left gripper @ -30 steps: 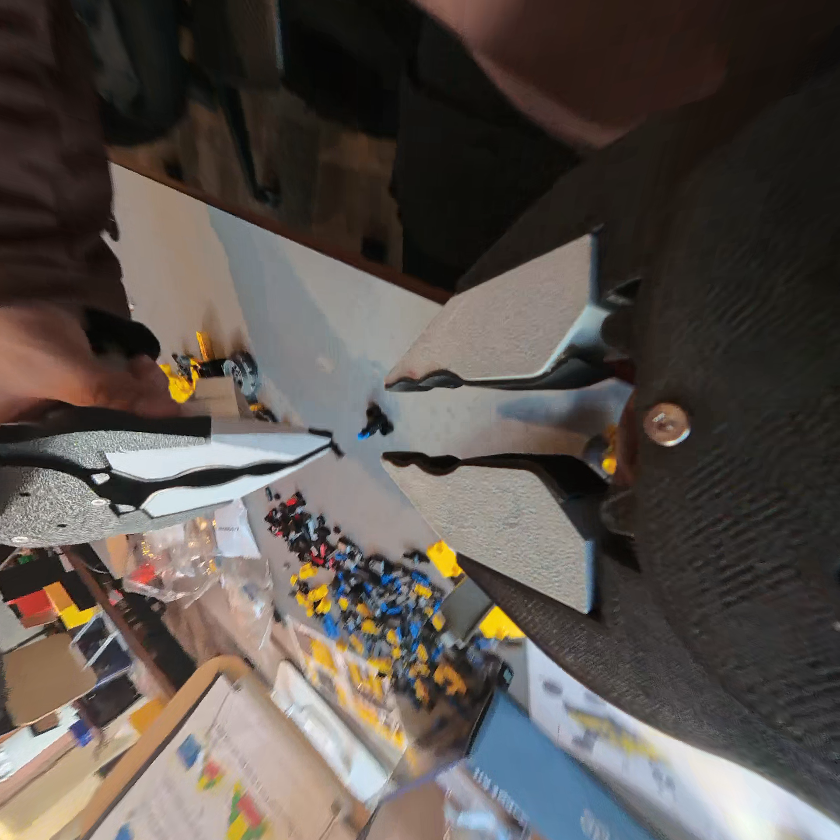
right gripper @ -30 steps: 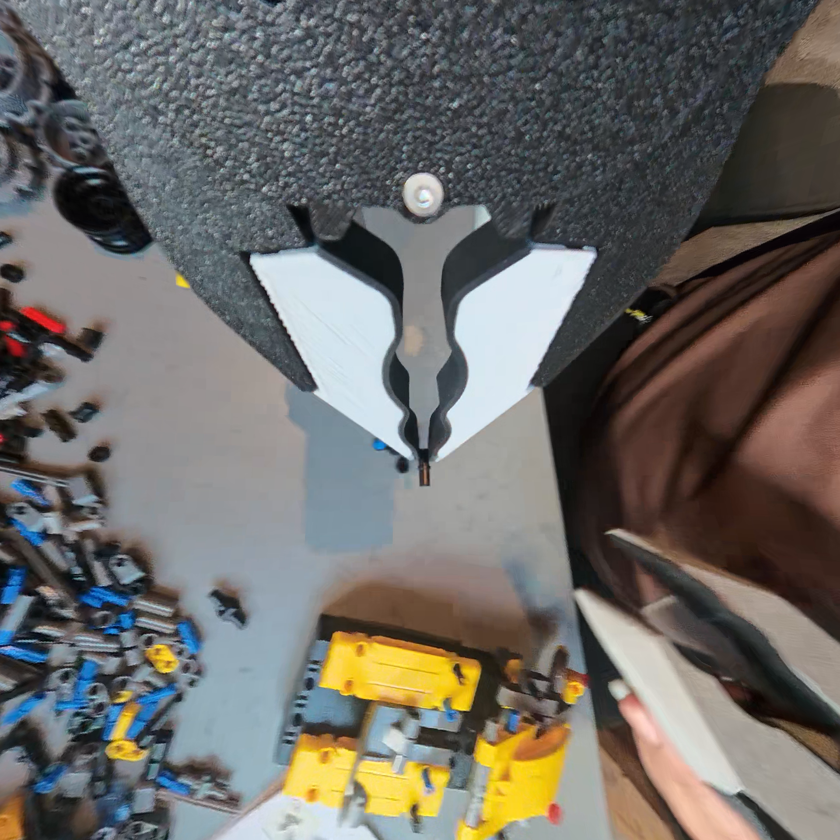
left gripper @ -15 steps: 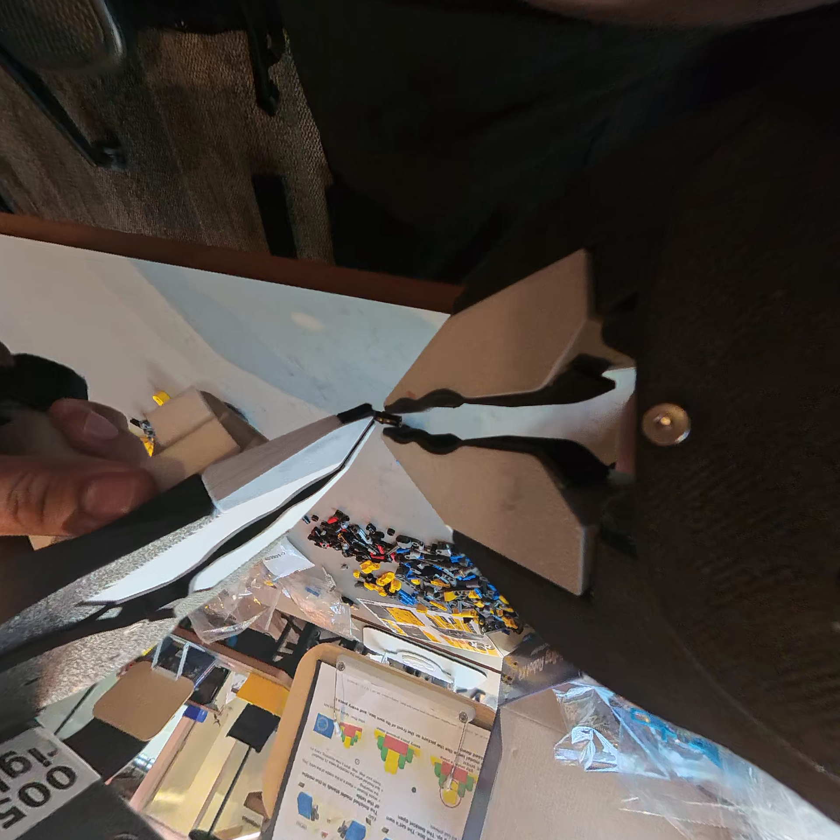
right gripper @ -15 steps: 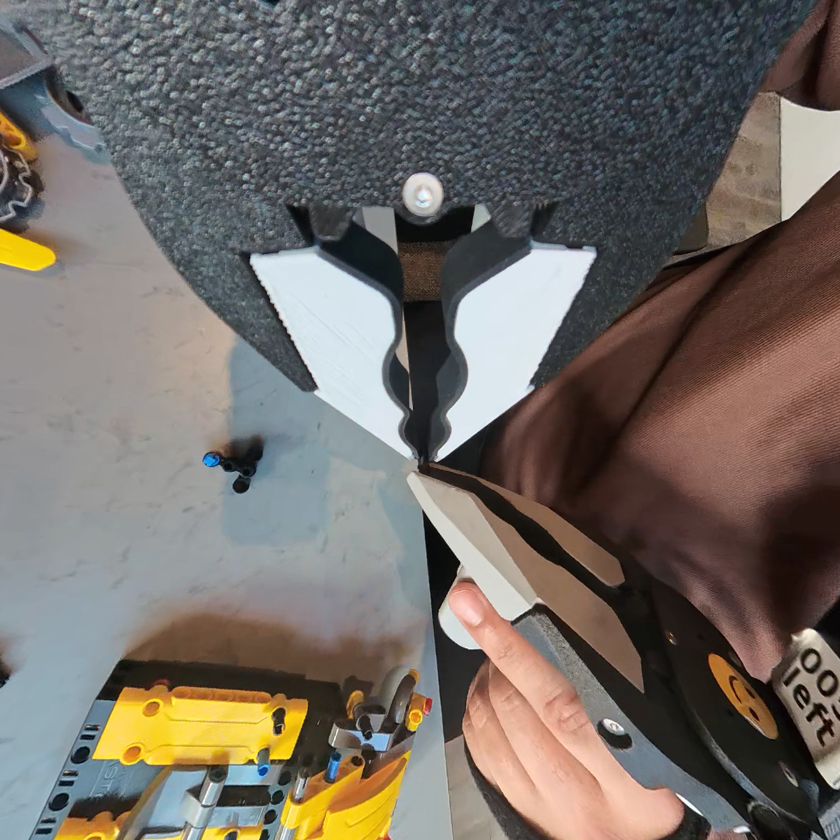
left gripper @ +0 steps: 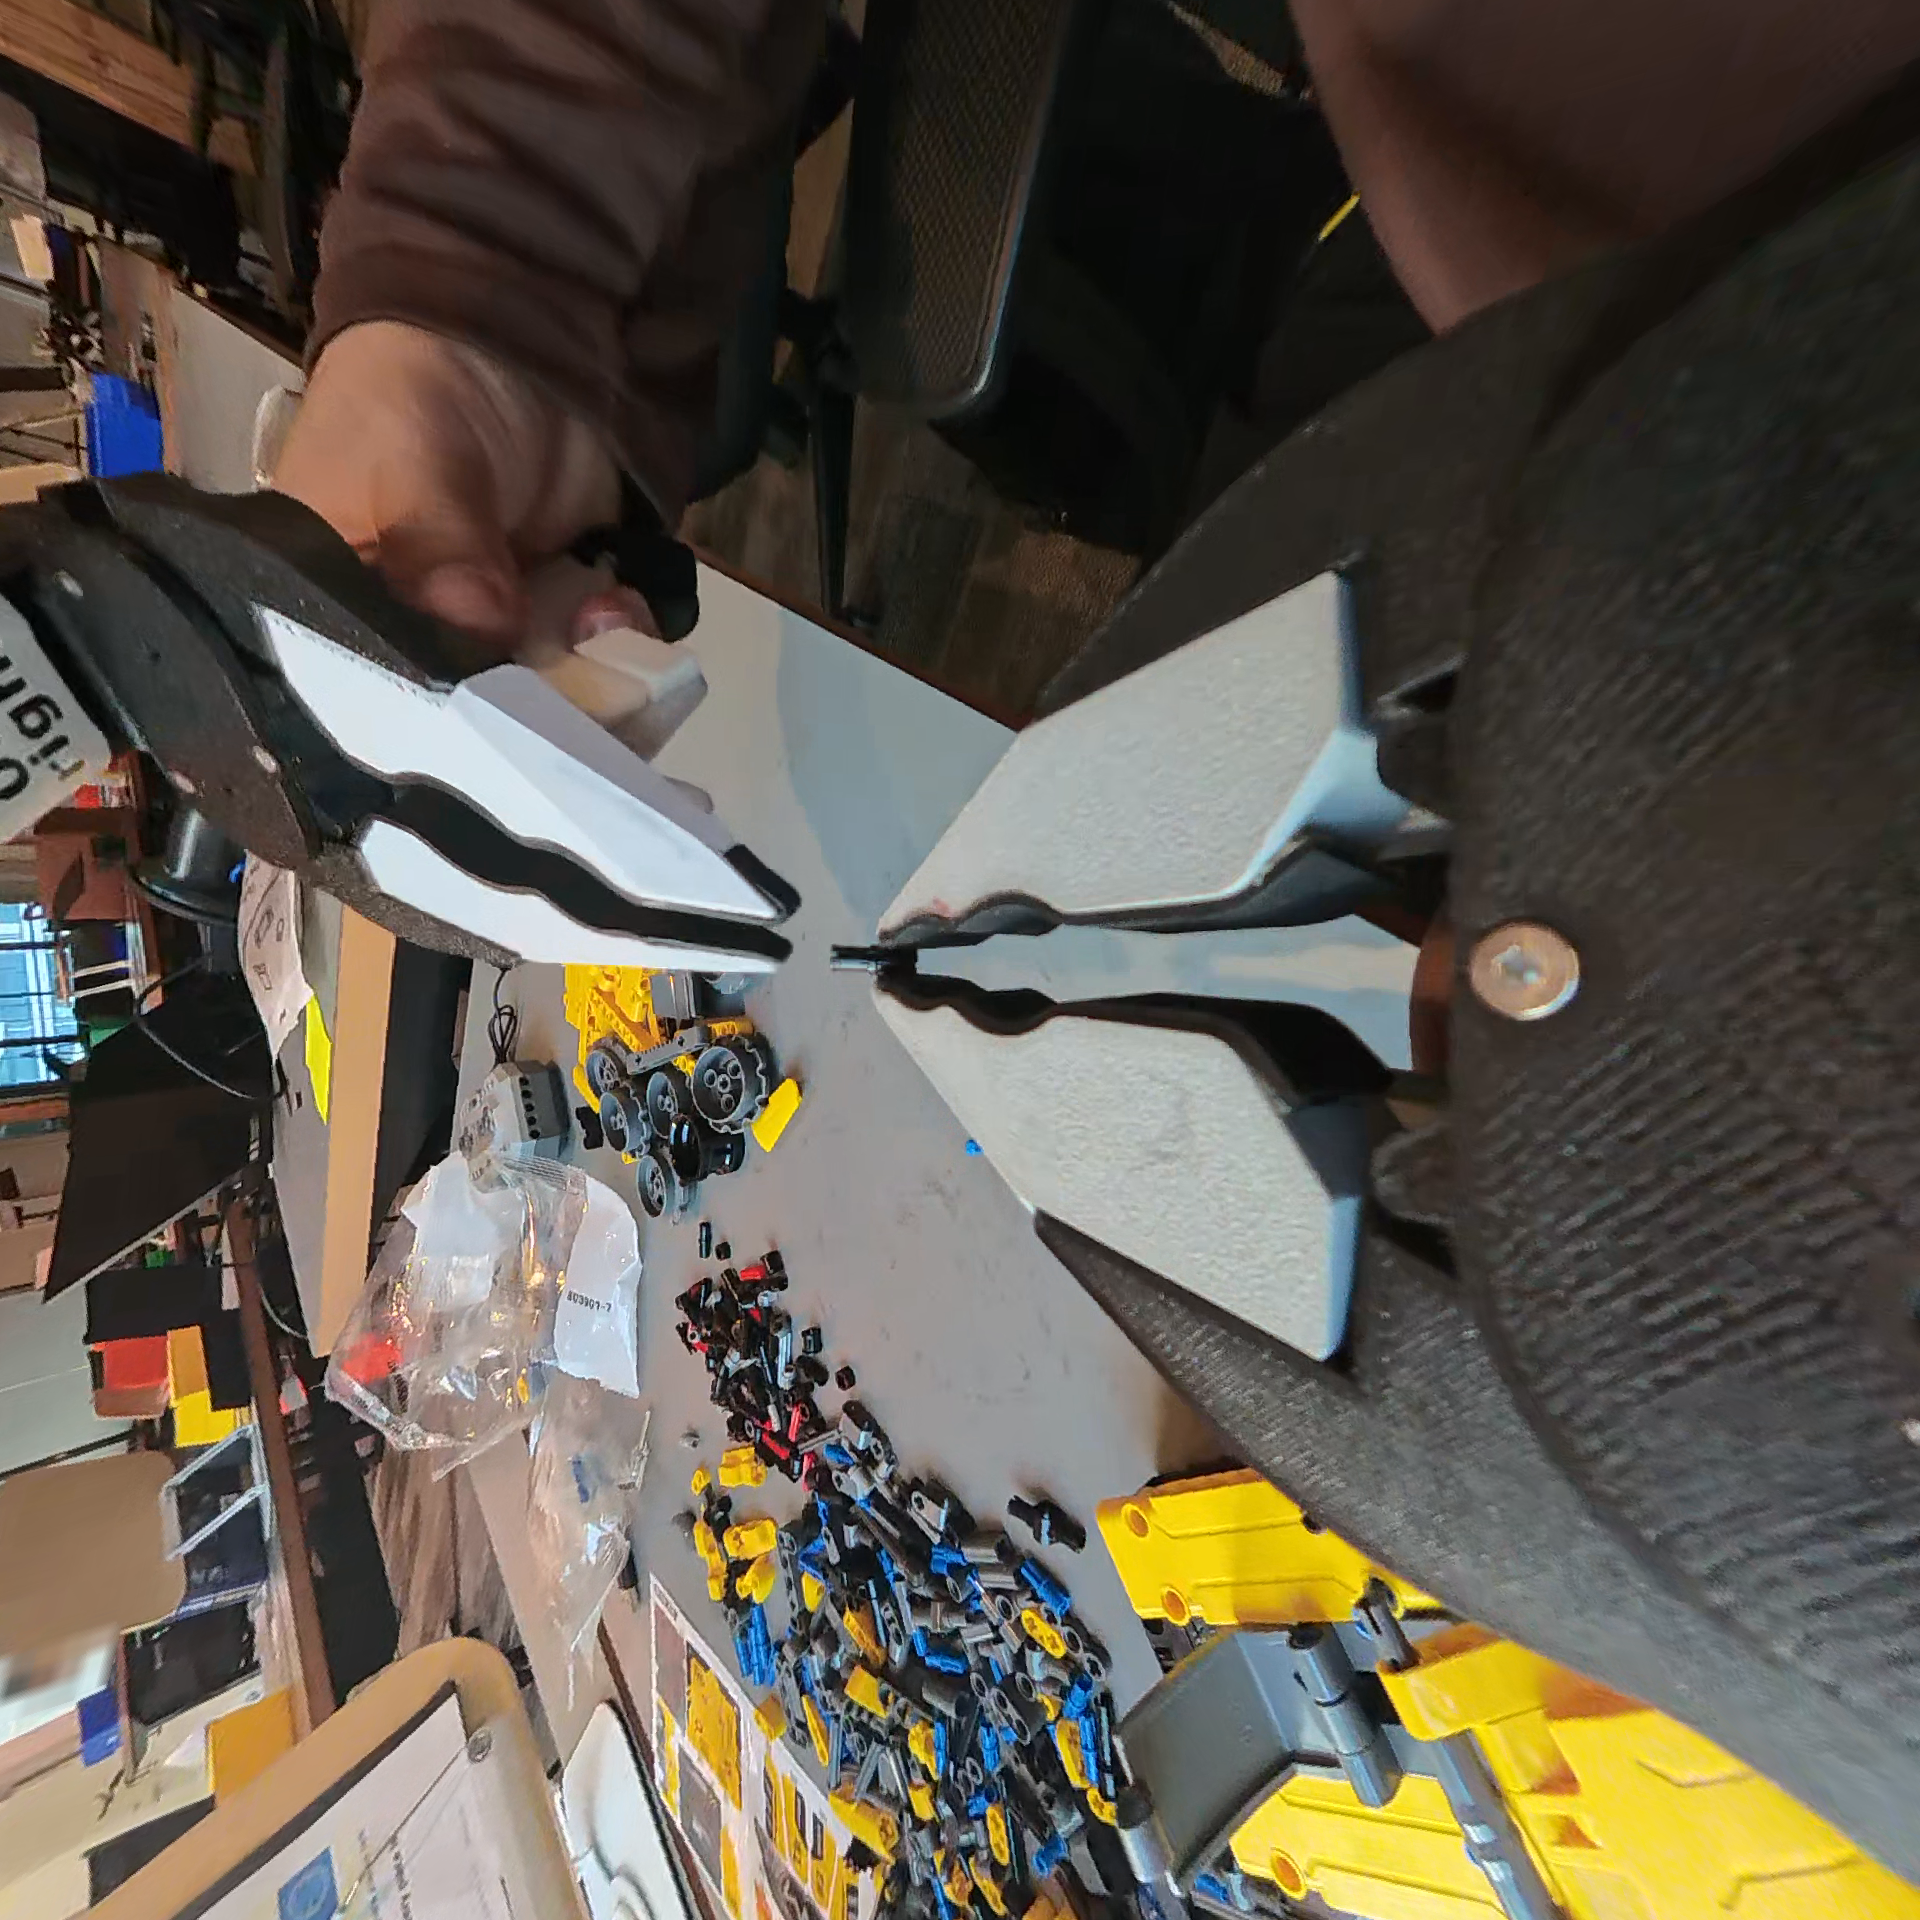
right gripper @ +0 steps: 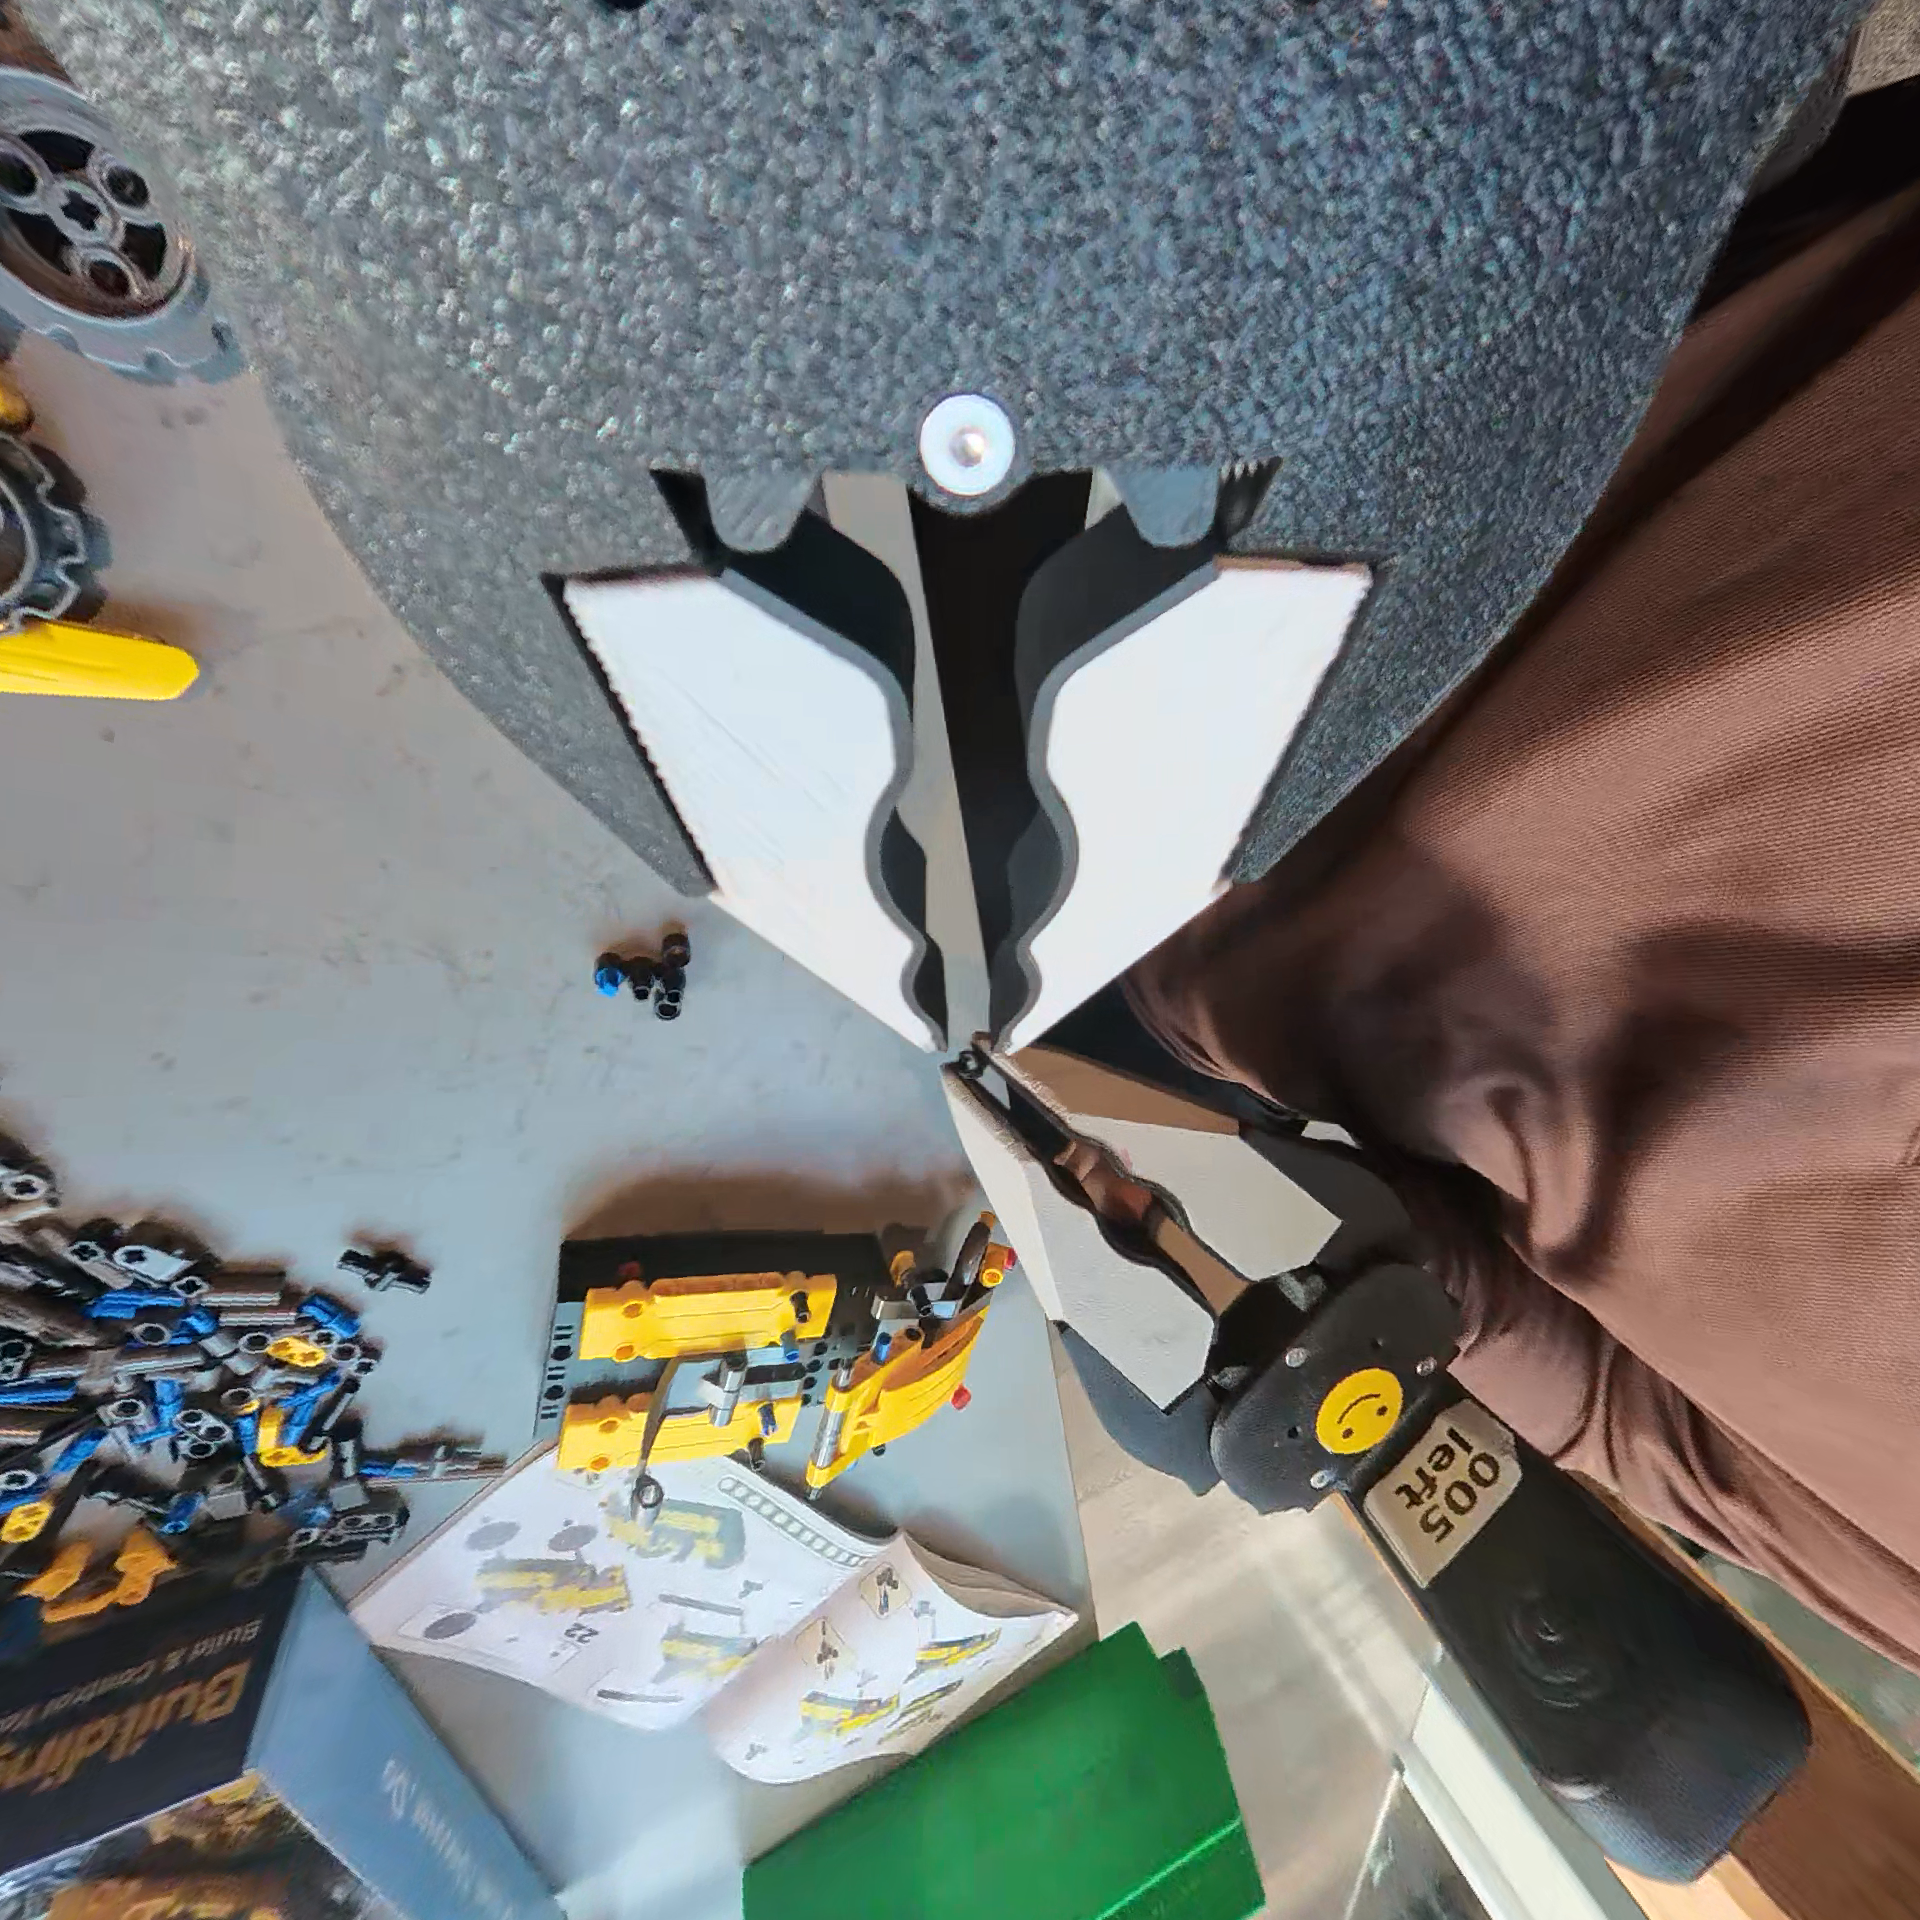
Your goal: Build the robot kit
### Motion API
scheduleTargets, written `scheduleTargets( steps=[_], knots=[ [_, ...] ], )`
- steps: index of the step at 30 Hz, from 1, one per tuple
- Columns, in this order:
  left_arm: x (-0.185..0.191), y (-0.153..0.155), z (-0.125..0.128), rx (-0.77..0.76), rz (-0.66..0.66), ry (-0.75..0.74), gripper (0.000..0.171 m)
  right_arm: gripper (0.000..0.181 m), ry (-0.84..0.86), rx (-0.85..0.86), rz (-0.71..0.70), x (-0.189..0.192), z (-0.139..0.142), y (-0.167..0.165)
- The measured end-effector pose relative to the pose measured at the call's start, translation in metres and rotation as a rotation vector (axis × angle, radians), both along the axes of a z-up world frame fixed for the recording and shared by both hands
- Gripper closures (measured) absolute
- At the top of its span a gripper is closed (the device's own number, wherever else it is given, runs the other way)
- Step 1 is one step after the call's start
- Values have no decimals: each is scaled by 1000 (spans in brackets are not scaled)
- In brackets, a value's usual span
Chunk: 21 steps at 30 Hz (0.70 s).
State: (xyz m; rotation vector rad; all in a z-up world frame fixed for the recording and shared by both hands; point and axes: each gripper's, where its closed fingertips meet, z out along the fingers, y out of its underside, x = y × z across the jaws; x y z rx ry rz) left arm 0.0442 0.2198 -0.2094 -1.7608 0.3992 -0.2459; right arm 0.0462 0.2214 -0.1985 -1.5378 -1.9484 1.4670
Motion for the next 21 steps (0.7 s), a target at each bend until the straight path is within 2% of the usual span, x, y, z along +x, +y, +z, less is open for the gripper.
scheduleTargets(
  steps=[11,17,20,21],
  knots=[
    [7,2,0,15,-17,4,169,181,-20,-11,28,-1,-7,-5],
    [7,2,-1,28,-29,54,169,180,-12,-31,25,-2,-7,-5],
    [6,3,1,-5,-26,-7,168,181,-7,6,-3,-2,-9,-1],
    [7,2,4,-4,-40,-52,163,181,-12,21,-27,-2,-10,4]
  ],
)
